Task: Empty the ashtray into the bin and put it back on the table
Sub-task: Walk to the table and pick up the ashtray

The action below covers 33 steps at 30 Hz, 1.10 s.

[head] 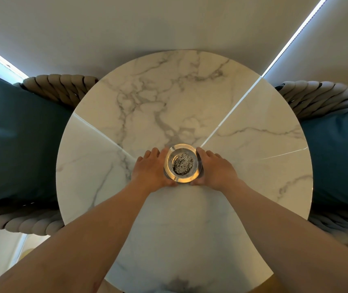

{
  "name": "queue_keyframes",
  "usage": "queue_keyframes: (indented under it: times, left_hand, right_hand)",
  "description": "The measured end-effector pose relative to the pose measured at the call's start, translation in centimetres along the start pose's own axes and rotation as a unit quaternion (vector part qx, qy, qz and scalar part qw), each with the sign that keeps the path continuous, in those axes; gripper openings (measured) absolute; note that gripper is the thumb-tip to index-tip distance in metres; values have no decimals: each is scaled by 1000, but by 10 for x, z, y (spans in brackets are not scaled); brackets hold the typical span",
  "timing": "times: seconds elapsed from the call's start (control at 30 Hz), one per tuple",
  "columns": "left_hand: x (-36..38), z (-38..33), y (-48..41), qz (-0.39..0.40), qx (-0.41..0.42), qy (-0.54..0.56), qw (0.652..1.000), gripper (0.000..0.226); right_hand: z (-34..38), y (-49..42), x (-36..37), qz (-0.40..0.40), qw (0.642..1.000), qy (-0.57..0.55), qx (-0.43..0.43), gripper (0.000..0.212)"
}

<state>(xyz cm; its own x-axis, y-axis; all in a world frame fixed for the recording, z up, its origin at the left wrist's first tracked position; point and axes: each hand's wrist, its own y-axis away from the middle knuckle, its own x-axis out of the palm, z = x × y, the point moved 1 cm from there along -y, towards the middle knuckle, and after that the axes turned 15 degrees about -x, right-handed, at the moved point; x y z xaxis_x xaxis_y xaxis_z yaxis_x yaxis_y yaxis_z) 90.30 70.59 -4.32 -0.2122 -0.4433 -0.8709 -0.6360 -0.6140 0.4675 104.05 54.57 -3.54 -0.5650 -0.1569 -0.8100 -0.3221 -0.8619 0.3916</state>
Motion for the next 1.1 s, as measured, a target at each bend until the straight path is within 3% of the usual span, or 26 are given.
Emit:
queue_keyframes:
  times: [1.1]
  left_hand:
    - [2,14,93,-1,33,35,999,108]
  right_hand:
    - [40,77,16,4,1000,22,-18,110]
